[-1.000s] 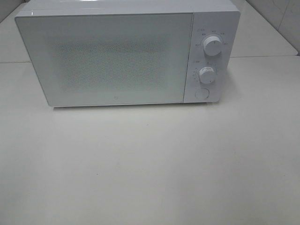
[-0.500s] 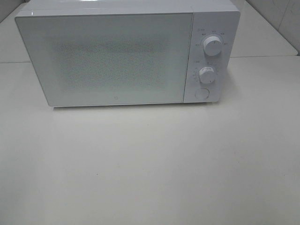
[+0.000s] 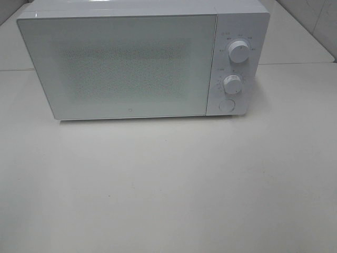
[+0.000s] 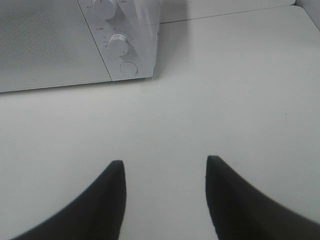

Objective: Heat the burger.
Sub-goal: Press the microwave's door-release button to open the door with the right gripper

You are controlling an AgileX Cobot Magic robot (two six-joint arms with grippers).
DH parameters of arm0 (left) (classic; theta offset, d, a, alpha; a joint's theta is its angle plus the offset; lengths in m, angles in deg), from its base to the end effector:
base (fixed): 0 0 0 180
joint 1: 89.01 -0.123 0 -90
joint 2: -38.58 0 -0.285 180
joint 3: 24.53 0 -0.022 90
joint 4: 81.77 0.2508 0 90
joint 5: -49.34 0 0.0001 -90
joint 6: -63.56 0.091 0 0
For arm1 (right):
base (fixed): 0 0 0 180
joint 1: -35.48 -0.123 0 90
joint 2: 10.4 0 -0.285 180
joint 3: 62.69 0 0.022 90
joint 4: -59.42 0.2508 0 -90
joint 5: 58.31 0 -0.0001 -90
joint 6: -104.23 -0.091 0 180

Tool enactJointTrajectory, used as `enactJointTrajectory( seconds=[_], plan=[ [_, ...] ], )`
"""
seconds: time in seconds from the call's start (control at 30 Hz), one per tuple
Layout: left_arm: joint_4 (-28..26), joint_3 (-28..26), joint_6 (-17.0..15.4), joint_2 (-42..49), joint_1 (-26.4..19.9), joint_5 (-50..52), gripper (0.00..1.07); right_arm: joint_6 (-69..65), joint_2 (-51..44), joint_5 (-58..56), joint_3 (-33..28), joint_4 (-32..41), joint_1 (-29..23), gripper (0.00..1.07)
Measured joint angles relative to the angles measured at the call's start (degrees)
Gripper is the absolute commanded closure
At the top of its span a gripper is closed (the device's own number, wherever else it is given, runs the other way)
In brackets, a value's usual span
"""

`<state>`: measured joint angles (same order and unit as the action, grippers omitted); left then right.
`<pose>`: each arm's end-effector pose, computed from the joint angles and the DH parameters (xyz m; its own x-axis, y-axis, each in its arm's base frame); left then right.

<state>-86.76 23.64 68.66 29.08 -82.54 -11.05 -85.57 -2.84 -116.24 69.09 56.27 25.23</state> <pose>-0.0016 -0.0067 0.2801 -0.4573 0.0979 -0.8839 0.1999 0.9798 0.0051 -0.0035 -0.0049 0.2831 -0.4103 0.0693 -0.9093 -0.0786 0.9907 0.1110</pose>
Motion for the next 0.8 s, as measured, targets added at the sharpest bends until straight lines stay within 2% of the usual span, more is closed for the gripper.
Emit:
enactJointTrajectory(
  seconds=[0.8],
  plan=[
    [0.00, 0.00, 0.00, 0.00, 0.00, 0.00, 1.06, 0.00, 0.00, 0.63, 0.06, 0.34, 0.00, 0.62]
  ],
)
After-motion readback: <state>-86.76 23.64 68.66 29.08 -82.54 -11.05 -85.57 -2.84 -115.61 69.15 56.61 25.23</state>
